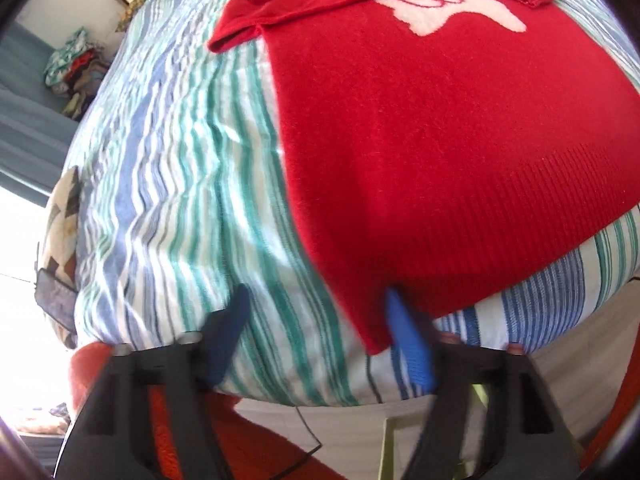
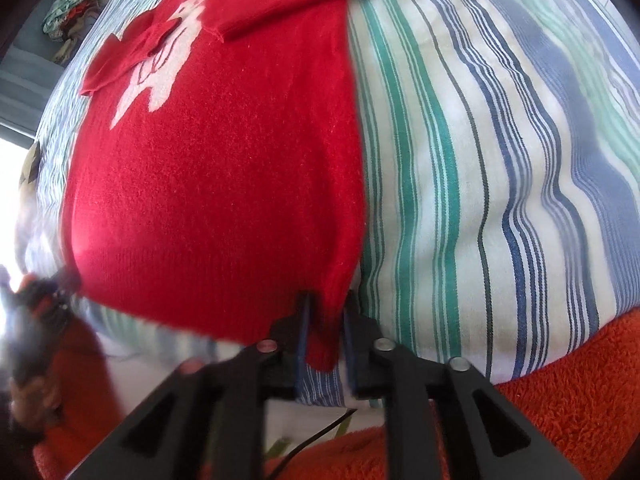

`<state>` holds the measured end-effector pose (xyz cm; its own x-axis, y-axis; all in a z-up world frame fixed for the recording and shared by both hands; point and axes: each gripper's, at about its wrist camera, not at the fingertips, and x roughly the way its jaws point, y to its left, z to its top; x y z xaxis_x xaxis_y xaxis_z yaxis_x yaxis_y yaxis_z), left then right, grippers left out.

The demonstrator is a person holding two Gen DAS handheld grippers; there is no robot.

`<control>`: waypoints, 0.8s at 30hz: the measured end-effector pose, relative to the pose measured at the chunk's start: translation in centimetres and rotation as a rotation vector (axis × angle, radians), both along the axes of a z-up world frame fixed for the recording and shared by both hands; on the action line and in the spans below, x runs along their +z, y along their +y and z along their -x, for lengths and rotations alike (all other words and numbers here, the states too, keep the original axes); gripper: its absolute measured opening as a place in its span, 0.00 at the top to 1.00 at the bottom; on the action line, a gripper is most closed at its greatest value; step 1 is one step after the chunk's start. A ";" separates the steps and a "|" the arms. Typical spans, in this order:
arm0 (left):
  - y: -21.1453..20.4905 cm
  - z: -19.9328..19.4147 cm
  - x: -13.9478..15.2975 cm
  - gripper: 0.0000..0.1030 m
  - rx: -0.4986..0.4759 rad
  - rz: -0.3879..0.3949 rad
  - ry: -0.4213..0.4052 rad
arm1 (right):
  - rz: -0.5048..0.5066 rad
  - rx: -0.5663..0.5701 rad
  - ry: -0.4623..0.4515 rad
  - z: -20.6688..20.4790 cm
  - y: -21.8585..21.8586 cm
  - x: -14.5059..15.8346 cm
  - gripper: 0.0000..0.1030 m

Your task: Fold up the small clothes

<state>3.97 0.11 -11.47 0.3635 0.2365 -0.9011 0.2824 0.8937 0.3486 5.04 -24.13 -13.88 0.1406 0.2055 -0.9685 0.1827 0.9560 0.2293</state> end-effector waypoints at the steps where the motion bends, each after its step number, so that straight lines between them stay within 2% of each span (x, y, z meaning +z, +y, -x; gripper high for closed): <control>1: 0.8 0.2 0.7 0.05 0.005 0.039 -0.001 | -0.017 -0.003 0.001 0.2 -0.7 0.0 0.52; 2: 1.7 0.3 1.5 0.06 0.014 0.088 0.016 | -0.034 -0.002 0.005 0.6 -1.1 0.6 0.44; 4: 4.0 0.2 3.1 0.06 0.050 0.159 0.035 | -0.019 0.009 0.012 2.0 -2.4 1.8 0.44; 6: 6.0 0.3 4.8 0.06 0.088 0.209 -0.010 | 0.078 0.026 -0.006 2.8 -3.8 4.0 0.44; 10: 8.3 -1.4 8.1 0.06 0.159 0.287 -0.156 | 0.312 0.119 -0.169 0.8 -5.1 10.0 0.41; 11: 8.4 -1.9 8.7 0.06 0.178 0.301 -0.198 | 0.343 0.170 -0.219 -0.6 -4.5 11.2 0.37; 13: 8.6 -2.9 9.1 0.06 0.222 0.315 -0.277 | 0.329 0.281 -0.316 -3.7 -3.1 12.2 0.35; 15: 8.7 -4.5 8.5 0.06 0.274 0.301 -0.325 | 0.259 0.400 -0.401 -7.2 -0.7 11.5 0.35; 18: 9.7 -4.5 6.6 0.06 0.333 0.309 -0.328 | 0.218 0.545 -0.449 -11.9 3.3 8.1 0.35; 20: 10.4 -3.3 5.4 0.06 0.343 0.290 -0.319 | 0.234 0.591 -0.451 -14.3 5.3 5.2 0.36; 22: 10.6 -2.2 4.5 0.06 0.338 0.220 -0.297 | 0.249 0.586 -0.450 -16.1 6.3 2.3 0.37; 24: 11.1 -2.1 4.3 0.06 0.356 0.203 -0.286 | 0.236 0.548 -0.444 -17.2 5.9 0.4 0.53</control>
<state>6.03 11.20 -7.14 0.5312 0.2214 -0.8178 -0.1341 0.9751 0.1768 22.20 -18.22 -13.44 0.4658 0.1522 -0.8717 -0.3967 0.9165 -0.0520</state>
